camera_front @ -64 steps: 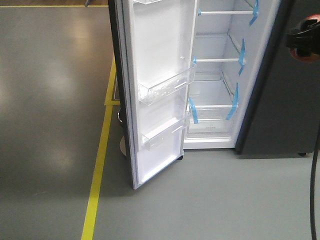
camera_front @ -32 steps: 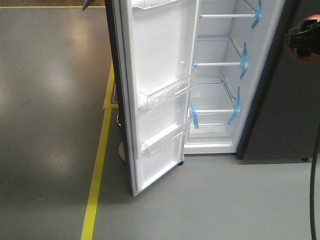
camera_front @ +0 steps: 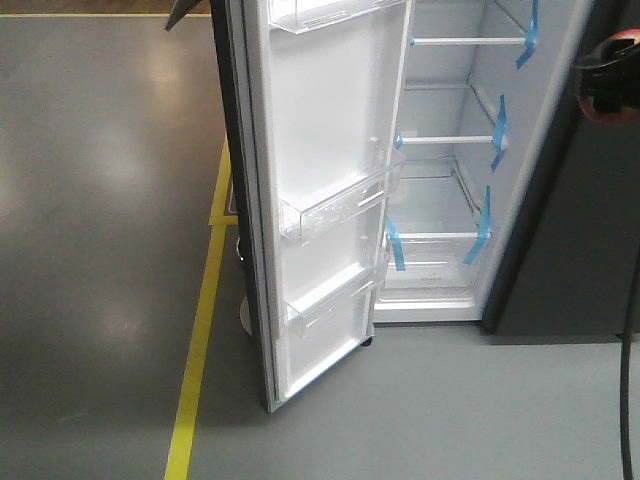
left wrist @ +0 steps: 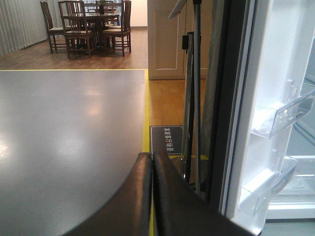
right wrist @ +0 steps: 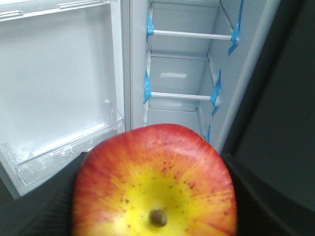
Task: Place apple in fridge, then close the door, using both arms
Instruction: 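Move the base close to the refrigerator shelves with the apple held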
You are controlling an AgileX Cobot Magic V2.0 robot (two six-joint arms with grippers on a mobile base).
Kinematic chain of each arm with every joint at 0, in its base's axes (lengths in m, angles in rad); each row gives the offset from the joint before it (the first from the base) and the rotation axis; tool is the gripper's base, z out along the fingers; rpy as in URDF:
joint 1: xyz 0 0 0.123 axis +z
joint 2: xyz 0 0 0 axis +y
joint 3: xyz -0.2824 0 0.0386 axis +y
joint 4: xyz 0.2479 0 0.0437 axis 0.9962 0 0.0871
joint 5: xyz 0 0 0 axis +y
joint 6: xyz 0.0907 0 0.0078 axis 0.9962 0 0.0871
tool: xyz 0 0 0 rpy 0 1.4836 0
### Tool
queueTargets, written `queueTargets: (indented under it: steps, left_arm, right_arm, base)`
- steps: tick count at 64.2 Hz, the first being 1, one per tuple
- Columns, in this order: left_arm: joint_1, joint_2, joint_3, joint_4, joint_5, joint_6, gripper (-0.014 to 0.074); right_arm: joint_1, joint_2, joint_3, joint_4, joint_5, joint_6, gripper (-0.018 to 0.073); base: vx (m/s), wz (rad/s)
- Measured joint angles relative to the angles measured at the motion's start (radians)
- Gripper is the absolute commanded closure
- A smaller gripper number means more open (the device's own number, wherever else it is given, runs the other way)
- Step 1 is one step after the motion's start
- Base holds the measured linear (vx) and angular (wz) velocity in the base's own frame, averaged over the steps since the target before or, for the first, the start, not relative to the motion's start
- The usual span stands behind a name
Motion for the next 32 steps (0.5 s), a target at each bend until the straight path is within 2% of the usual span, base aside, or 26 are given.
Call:
queueTargets:
  steps: [32]
  left_arm:
    - [0.000, 0.000, 0.000, 0.000, 0.000, 0.000, 0.0602]
  right_arm:
    - [0.000, 0.000, 0.000, 0.000, 0.000, 0.000, 0.0489]
  base:
    - [0.12, 0.02]
